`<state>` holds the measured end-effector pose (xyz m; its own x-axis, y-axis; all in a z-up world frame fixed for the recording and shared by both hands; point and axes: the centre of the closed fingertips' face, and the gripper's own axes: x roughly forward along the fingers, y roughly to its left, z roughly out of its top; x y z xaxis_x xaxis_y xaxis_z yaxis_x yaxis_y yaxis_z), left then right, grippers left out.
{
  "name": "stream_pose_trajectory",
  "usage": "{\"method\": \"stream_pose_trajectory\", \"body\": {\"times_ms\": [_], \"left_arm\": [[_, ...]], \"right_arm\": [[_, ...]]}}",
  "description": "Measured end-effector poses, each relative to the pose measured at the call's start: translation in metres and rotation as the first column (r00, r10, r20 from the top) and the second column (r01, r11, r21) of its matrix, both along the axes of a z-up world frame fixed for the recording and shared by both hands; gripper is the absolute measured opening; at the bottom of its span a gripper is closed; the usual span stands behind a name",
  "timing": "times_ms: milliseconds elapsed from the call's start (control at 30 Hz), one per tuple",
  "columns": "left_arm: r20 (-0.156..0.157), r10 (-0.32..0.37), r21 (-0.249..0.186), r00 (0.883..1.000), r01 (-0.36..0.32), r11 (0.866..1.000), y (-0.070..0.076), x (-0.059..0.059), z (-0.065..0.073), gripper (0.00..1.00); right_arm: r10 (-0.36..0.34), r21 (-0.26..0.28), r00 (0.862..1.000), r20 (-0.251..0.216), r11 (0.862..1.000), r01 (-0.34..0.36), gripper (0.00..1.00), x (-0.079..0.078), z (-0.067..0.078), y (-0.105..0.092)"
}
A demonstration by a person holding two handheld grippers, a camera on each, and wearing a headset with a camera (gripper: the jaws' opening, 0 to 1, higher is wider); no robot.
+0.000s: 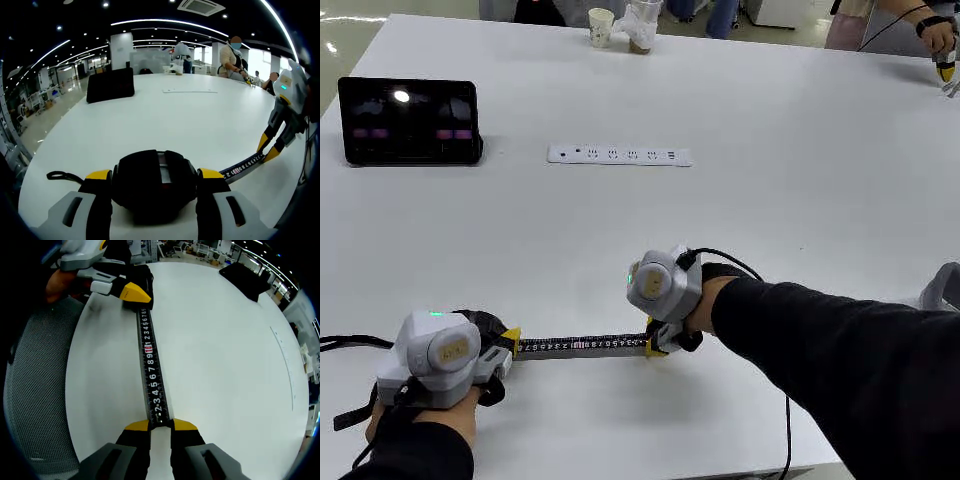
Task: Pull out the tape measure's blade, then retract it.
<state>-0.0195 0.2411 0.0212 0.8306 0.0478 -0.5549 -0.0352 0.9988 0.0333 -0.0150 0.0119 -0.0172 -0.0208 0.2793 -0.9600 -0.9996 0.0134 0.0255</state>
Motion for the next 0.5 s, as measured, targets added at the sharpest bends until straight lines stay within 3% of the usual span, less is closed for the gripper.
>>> {"method": "stream_pose_trajectory", "body": {"times_ms": [500], "left_arm": [[0.000,0.001,0.000,1.000,-0.001,1.000,0.0003,0.0005,-0.0004,0.63]], "right_arm": [[-0.015,0.018,1.000,0.001,1.000,0.014,0.11,-0.0003,-0.0008,0.0080]]}}
